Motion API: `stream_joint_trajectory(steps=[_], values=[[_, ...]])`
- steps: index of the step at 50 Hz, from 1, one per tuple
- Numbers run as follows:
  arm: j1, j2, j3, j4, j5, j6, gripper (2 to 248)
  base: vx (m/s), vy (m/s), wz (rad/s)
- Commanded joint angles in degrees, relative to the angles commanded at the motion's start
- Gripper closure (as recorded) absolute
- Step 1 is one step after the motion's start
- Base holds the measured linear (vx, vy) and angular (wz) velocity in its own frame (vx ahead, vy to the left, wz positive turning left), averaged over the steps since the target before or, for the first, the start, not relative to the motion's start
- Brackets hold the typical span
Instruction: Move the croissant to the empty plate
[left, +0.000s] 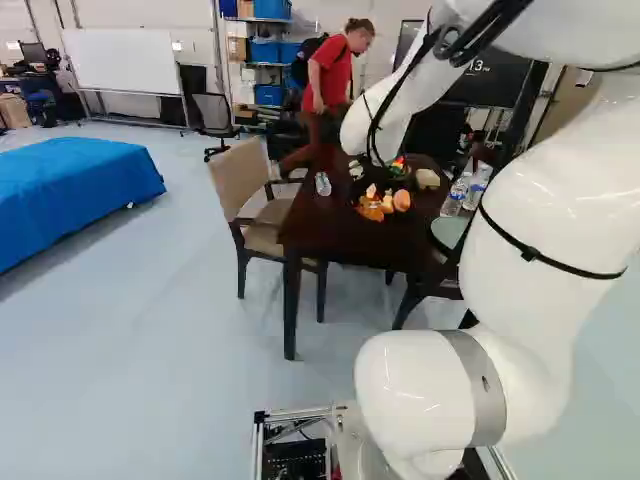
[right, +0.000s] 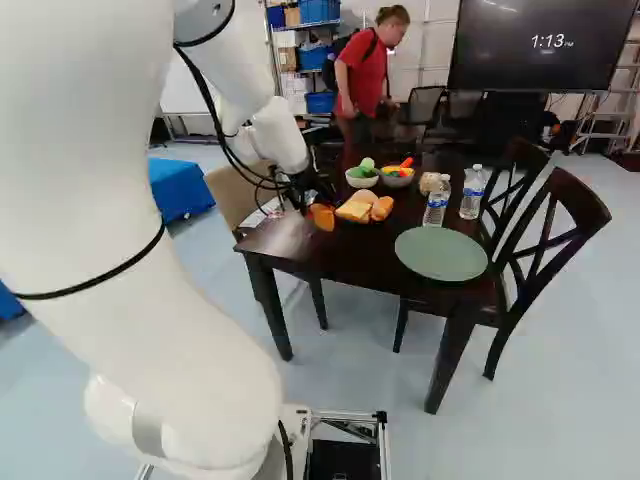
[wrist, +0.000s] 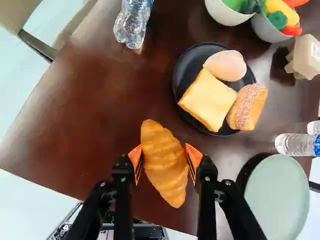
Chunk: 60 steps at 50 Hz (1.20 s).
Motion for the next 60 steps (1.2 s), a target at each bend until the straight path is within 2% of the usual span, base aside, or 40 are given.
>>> stream_joint_trajectory(steps=[43,60], values=[[-8.6,3.3,-3.2,0.0,0.0,0.0,119,0.000,0.000,0.000],[-11.8,3.0,-4.9,0.0,0.0,0.0,119,0.000,0.000,0.000]])
